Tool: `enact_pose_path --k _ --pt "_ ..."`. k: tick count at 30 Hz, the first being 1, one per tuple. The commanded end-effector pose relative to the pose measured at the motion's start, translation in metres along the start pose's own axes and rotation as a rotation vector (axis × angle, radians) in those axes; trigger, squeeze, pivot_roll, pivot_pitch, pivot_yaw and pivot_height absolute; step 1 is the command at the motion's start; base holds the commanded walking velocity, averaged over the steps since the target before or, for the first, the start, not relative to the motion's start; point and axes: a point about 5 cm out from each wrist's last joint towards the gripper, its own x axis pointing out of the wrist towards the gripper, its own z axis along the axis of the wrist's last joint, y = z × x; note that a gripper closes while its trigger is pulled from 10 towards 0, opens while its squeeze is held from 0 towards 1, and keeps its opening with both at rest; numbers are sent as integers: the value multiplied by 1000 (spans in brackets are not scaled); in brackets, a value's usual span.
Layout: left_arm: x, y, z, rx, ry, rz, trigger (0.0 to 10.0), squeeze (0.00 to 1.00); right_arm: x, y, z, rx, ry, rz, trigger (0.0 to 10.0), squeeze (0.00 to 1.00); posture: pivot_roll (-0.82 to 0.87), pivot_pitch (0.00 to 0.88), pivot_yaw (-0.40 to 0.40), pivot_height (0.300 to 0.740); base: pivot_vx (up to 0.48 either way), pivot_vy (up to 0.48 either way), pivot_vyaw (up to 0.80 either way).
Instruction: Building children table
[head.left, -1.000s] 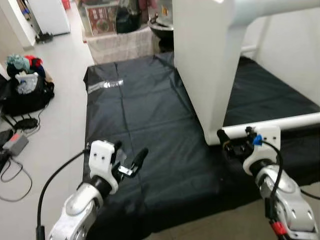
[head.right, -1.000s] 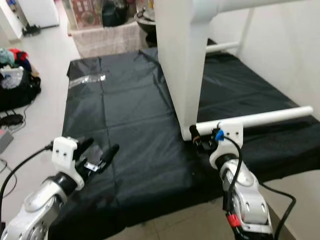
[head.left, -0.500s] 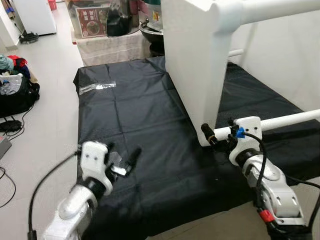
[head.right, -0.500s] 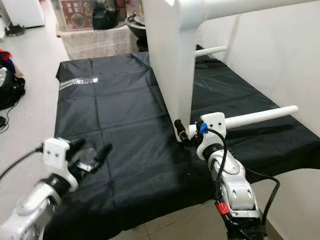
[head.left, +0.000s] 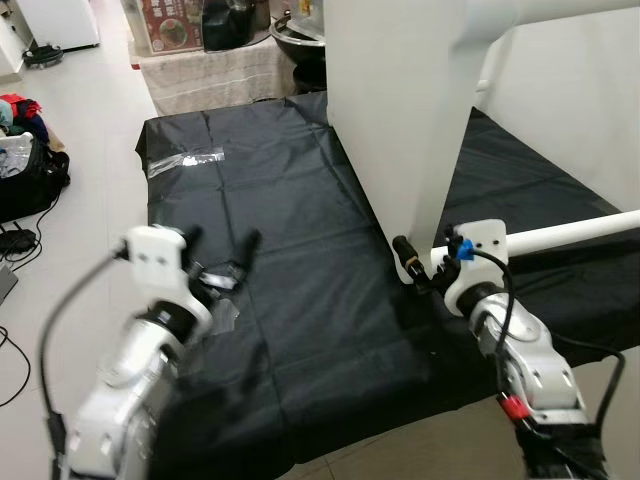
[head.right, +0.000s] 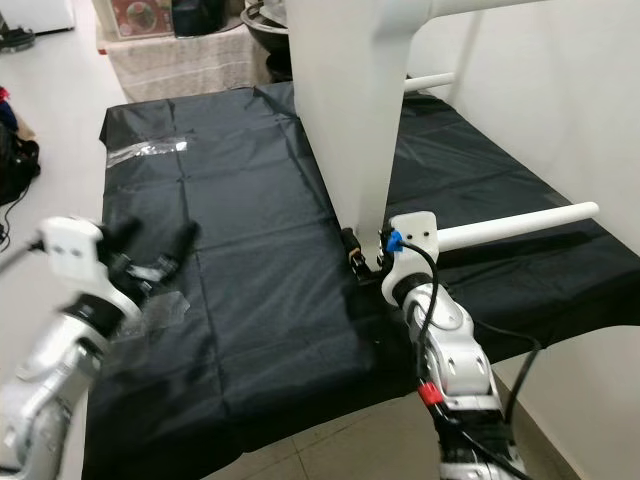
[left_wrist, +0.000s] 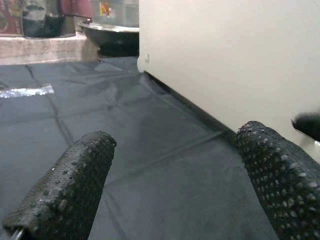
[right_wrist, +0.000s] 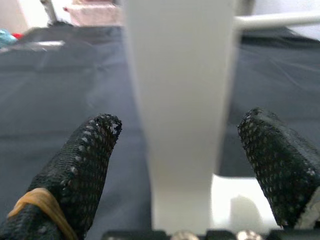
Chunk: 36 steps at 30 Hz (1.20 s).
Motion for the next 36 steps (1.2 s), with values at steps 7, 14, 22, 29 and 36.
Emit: enact_pose_path --k 7,14,22,29,36 --pt "-19 -9 -12 -21 84 -11 10000 0 21 6 6 16 -26 10 10000 0 -37 164 -25 740 0 0 0" --pt "-32 -15 -16 -21 121 -14 10000 0 31 -2 11 27 -39 -37 10000 0 -17 196 -27 740 0 0 0" --pt "-36 -16 -14 -23 128 -9 10000 0 29 -11 10 83 -48 -60 0 0 -17 200 -30 740 0 0 0" --pt "-36 -17 -14 -21 130 -11 10000 0 27 -16 13 141 -63 -52 0 0 -20 192 -31 740 0 0 0" --pt "-35 -17 -13 -20 132 -20 10000 0 15 -5 22 284 -112 151 10000 0 -21 184 -23 740 0 0 0"
